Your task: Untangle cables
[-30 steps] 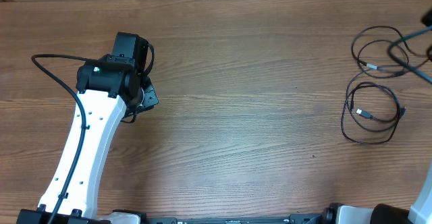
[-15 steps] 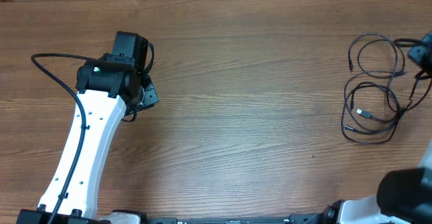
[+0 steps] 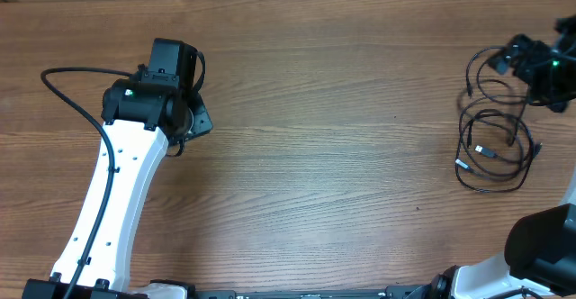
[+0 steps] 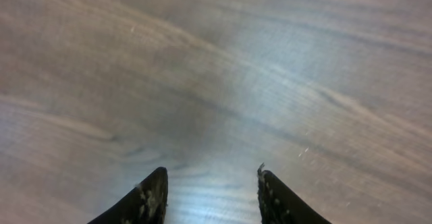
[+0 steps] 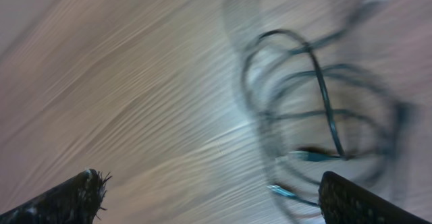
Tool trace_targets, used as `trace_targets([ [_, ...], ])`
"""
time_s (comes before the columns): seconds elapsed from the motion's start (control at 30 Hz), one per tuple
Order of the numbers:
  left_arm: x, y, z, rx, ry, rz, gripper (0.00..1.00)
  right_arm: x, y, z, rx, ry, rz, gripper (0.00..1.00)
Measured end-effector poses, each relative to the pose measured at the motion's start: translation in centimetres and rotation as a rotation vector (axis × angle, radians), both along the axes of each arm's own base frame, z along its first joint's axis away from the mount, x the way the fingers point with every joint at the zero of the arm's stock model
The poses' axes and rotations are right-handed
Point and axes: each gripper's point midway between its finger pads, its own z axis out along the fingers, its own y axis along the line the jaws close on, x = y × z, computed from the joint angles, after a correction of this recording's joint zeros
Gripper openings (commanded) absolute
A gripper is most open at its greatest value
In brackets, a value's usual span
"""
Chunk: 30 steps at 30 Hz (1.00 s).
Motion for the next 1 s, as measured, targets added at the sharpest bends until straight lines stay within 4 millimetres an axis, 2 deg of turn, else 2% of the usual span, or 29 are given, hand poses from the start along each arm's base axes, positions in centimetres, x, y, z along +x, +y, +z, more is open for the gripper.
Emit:
trace_targets([
  [0.03, 0.4, -0.1, 0.1, -0.001, -0.018, -0.004, 0.51, 0.0, 1.3, 0.1, 0.035, -0.01, 0.057, 1.0],
  [0.1, 1.4, -0.2, 0.5, -0.001, -0.059, -0.023, 0.67, 0.1, 4.6, 0.5, 0.093, -0.028, 0.184, 1.0],
  [0.3, 2.2, -0.3, 1.2, 0.03, -0.087, -0.106, 0.75, -0.7, 11.7, 0.1, 0.094, 0.014, 0.419, 1.0],
  [0.37, 1.6, -0.2, 1.2, 0.043, -0.056, -0.132, 0.78, -1.1, 13.4, -0.4, 0.055, 0.049, 0.457, 1.0],
  [0.47, -0.8, 0.0, 0.6, 0.046, 0.049, -0.16, 0.93, -2.0, 15.5, -1.1, -0.007, 0.113, 0.488, 1.0],
  [0.63, -5.9, 1.3, -0.5, 0.019, 0.267, -0.143, 0.95, -3.6, 17.1, -1.8, -0.075, 0.203, 0.483, 1.0],
  [0.77, -8.3, 2.5, -0.6, -0.022, 0.367, -0.087, 0.94, -4.1, 17.4, -2.2, -0.118, 0.234, 0.456, 1.0],
  [0.9, -7.9, 2.9, 0.1, -0.04, 0.291, -0.067, 0.97, -4.7, 17.0, -2.4, -0.142, 0.191, 0.417, 1.0],
  [1.0, -8.0, 2.7, 1.2, -0.045, 0.16, -0.074, 1.0, -5.7, 16.7, -1.7, -0.157, 0.098, 0.388, 1.0],
])
